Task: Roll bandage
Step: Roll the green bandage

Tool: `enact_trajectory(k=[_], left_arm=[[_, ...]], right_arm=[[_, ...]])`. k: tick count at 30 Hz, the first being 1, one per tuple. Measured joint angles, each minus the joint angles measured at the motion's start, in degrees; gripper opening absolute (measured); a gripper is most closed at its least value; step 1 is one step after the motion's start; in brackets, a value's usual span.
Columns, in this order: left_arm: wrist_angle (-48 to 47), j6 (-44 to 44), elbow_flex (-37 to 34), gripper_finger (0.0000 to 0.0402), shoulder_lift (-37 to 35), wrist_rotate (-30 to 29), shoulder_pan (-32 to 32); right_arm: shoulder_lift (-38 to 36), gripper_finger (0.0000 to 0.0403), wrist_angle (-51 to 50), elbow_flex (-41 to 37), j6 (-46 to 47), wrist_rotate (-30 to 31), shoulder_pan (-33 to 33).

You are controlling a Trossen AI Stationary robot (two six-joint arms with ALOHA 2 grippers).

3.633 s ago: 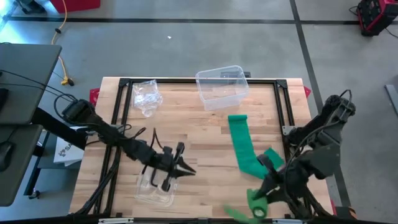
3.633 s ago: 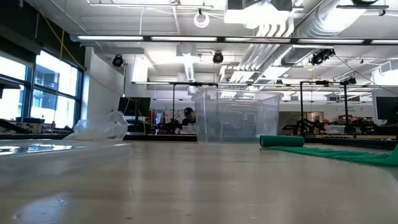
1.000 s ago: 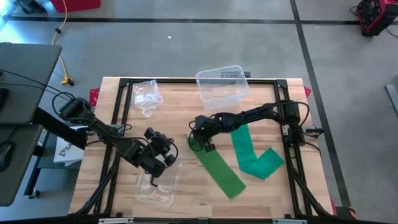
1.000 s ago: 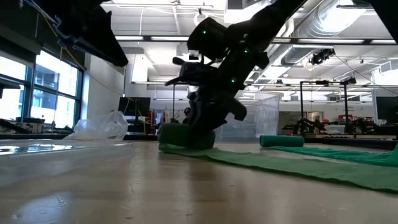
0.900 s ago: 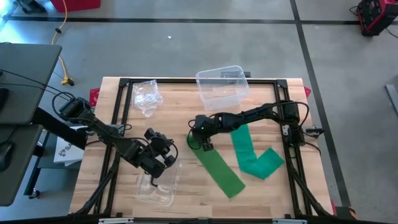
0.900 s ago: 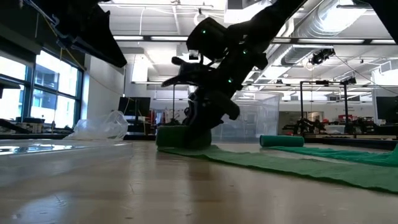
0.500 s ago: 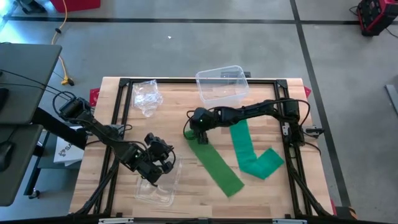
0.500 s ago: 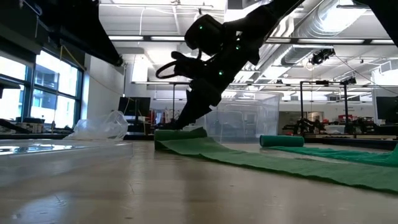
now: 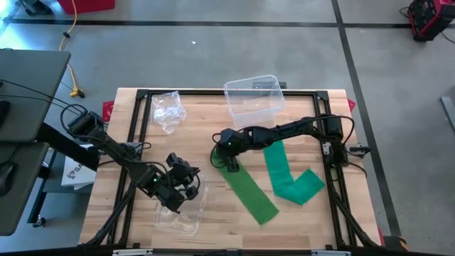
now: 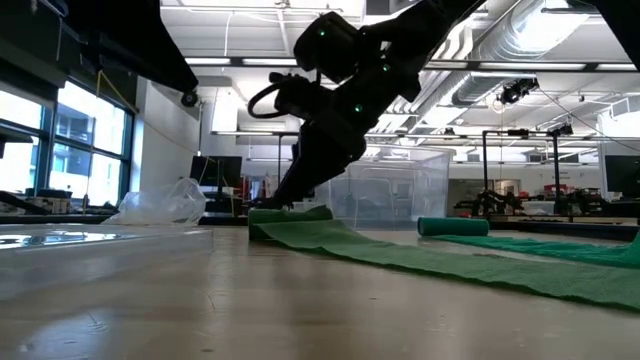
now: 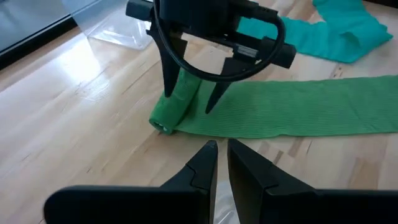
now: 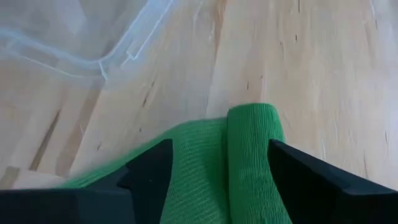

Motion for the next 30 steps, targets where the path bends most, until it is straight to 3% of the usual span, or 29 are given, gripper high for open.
enact_trajectory(k=[4, 11, 19, 25, 30], left_arm=[[0.18, -0.02, 0.0, 0.0032, 0.0, 0.09, -0.02], [1.89, -0.23, 0.02, 0.0032, 0.2, -0.07, -0.66], [3.48, -0.56, 0.02, 0.0032, 0.2, -0.26, -0.98], [5.69, -0.57, 0.08, 0.0032, 0.42, -2.59, -1.83], [5.78, -0.55, 0.11, 0.0032, 3.0, -4.55, -1.95]], right_arm=[[0.02, 0.0294, 0.25, 0.0, -0.57, 4.1, 0.08], [0.07, 0.0309, -2.28, 2.76, 0.59, 22.52, 0.01], [0.07, 0.0309, -4.93, 9.06, -3.45, 23.0, 1.68], [-1.46, 0.0309, -19.65, 12.26, -6.34, 29.0, 5.27], [-7.45, 0.0309, -29.07, 7.66, -2.65, 22.9, 11.64]])
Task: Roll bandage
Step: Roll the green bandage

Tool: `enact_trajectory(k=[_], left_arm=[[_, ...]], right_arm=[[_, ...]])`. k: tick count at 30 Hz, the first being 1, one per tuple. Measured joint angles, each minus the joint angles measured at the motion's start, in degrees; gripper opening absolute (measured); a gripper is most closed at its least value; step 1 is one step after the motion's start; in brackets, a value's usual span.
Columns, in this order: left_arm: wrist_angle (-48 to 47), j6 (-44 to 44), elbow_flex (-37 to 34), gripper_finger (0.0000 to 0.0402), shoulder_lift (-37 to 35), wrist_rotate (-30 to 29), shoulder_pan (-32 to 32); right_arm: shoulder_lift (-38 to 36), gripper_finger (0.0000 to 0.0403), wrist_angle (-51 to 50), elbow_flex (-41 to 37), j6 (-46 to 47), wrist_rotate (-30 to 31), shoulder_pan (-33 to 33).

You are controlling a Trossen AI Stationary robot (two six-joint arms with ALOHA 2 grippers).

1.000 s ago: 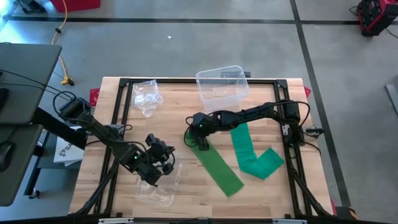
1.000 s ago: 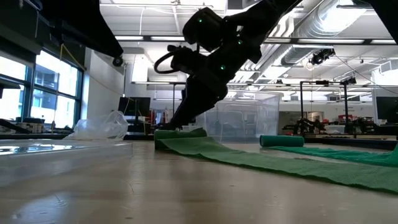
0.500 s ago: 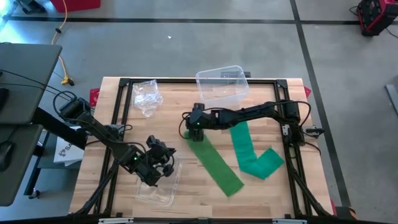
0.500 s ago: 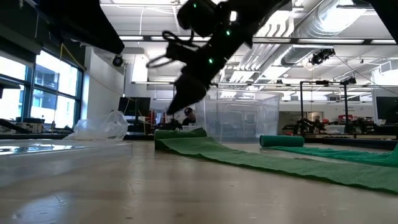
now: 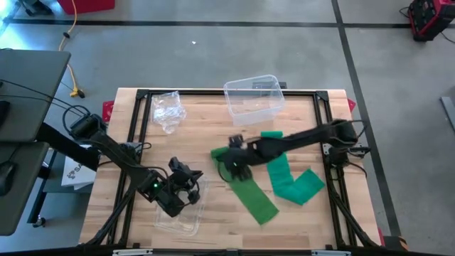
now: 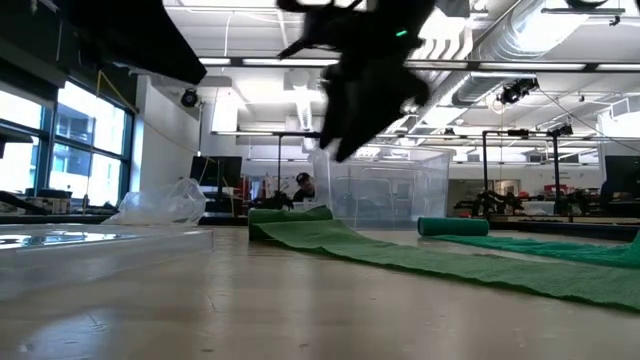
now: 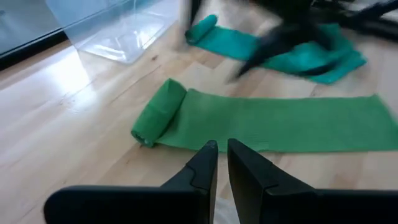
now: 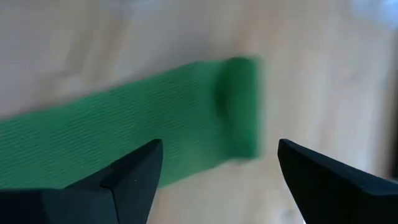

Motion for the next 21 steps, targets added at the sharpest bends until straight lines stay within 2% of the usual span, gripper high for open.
enact_trajectory(k=[3, 8, 10, 13, 21], left_arm=[[0.63, -0.6, -0.01, 0.0032, 2.63, -1.29, 1.03], [4.44, 0.55, -0.09, 0.0032, 5.31, -0.04, 5.87], [6.62, 5.07, -0.09, 0.0032, 5.03, 3.79, 9.29], [9.69, 14.29, -0.09, 0.0032, 3.79, 11.69, 15.83], [16.99, 34.95, -0.05, 0.0032, 3.91, 28.99, 32.01]], right_arm=[[-3.93, 0.0309, -0.69, -5.73, 7.55, -2.77, 4.03], [-8.46, 0.0309, 8.33, -17.57, 19.45, -9.9, 10.8], [-8.69, 0.0309, 12.64, -21.75, 22.63, -15.02, 13.13], [-8.43, 0.0309, 18.76, -26.58, 28.34, -18.71, 15.25], [-6.65, 0.0296, 31.91, -33.84, 31.34, -17.27, 15.8]])
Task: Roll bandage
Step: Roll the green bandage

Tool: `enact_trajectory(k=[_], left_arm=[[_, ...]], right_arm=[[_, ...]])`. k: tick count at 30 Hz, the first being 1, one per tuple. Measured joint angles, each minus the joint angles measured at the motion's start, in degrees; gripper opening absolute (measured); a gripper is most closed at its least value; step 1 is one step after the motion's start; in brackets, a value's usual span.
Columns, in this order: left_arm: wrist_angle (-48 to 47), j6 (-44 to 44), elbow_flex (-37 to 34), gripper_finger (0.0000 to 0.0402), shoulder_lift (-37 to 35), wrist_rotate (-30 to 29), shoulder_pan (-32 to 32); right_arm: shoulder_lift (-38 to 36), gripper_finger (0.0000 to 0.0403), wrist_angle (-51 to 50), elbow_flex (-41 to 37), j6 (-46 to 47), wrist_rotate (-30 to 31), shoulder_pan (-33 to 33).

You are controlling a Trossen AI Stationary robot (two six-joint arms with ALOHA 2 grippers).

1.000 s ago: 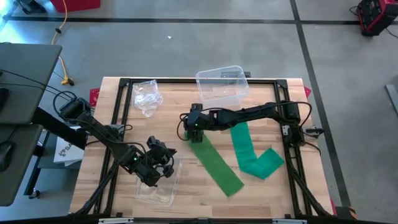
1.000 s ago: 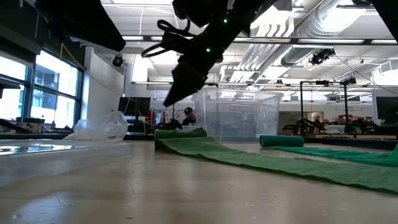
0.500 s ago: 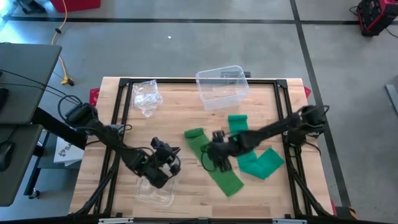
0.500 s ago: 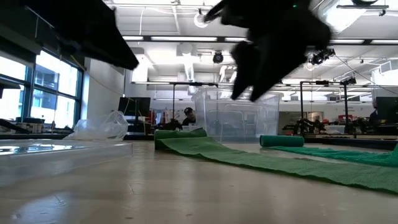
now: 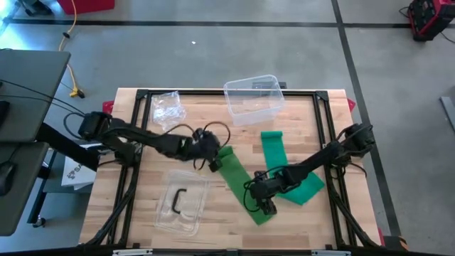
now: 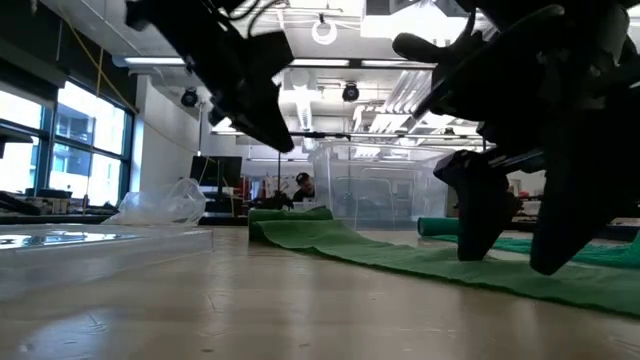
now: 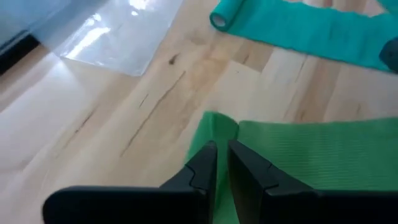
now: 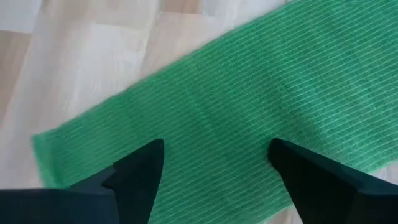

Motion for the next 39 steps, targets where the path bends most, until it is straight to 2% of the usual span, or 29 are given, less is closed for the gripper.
enact_trajectory(k=[5, 12, 16, 21, 26, 32, 36, 39], left_arm=[[0.6, 6.66, -0.01, 0.0032, 1.51, 6.21, 5.72], [0.86, 8.61, 0.01, 0.0032, 7.59, 13.96, 10.48], [1.2, 8.4, -0.01, 0.0032, 12.53, 13.34, 11.6], [0.58, 5.21, 0.23, 0.0032, 15.92, 9.5, 11.41], [-0.59, 5.16, 0.08, 0.0032, 14.97, 6.9, 9.79], [-4.74, 7.1, -0.05, 0.0019, 8.96, 4.73, 8.68], [-4.66, 7.37, -0.08, 0.0004, 5.1, 5.45, 7.7], [-2.05, 9.01, -0.01, 0.0001, 2.97, 8.29, 5.41]], right_arm=[[0.02, 0.0254, 2.08, -1.39, 0.24, 1.29, -0.11], [-0.11, 0.0177, 2.67, -2.5, 5.8, 1.89, 1.22], [-0.02, 0.0137, 3.21, -2.55, 8.28, 2.96, 3.42], [0.02, 0.0103, 3.42, -2.61, 13.5, 5.14, 7.19], [0.09, 0.0079, 3.42, -2.66, 17.86, 10.22, 12.4], [0.17, 0.0071, 3.31, -2.68, 20.16, 16.71, 15.03], [0.19, 0.0071, 3.43, -2.72, 19.77, 17.45, 14.97], [0.18, 0.0071, 3.39, -2.72, 19.67, 17.8, 14.53]])
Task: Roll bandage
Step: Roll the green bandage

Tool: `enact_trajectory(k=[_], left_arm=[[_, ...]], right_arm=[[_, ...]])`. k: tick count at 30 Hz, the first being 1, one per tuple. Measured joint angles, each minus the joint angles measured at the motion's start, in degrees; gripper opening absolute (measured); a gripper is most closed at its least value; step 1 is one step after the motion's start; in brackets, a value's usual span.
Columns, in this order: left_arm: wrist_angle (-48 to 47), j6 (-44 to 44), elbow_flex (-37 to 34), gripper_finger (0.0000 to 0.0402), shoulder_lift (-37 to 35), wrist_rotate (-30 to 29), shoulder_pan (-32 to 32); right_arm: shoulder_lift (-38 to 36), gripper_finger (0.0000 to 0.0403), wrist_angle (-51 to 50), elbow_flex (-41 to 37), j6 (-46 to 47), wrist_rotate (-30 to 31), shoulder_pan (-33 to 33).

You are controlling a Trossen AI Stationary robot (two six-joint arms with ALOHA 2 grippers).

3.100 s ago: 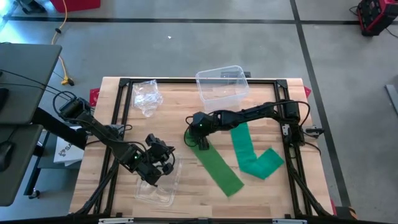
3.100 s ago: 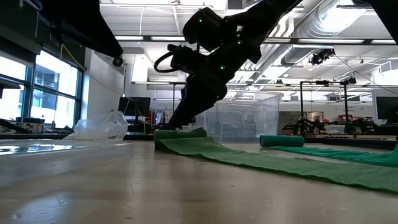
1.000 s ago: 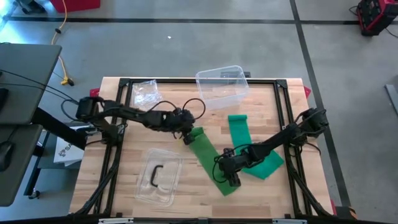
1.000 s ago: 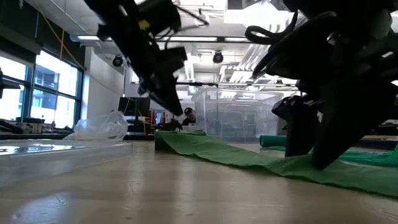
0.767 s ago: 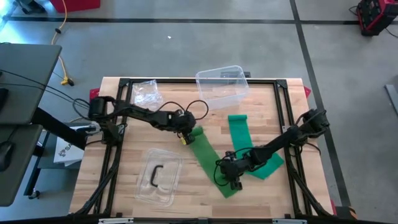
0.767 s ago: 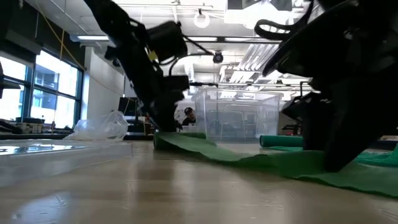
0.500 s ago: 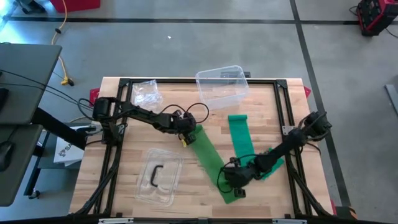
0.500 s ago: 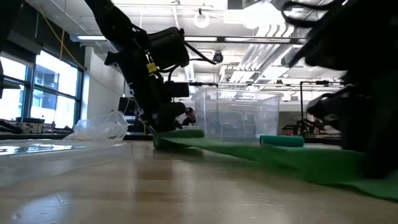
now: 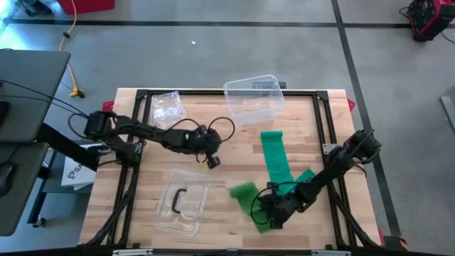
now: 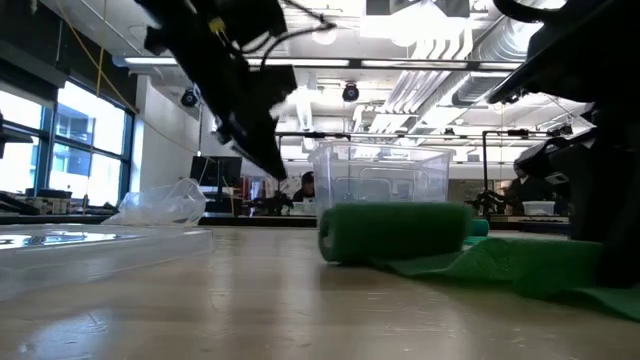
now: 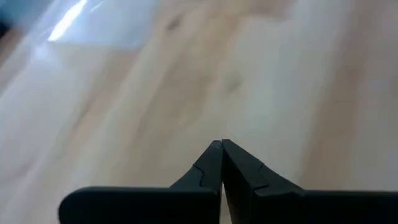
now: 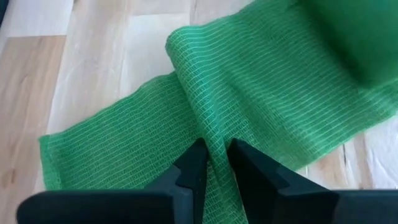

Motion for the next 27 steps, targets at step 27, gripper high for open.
enact_trajectory(k=[27], left_arm=[[46.87, -5.45, -0.02, 0.0001, 18.2, 15.42, -15.68]], right_arm=[[0.0, 0.0071, 0.7, 0.02, -0.65, -2.48, -7.44]])
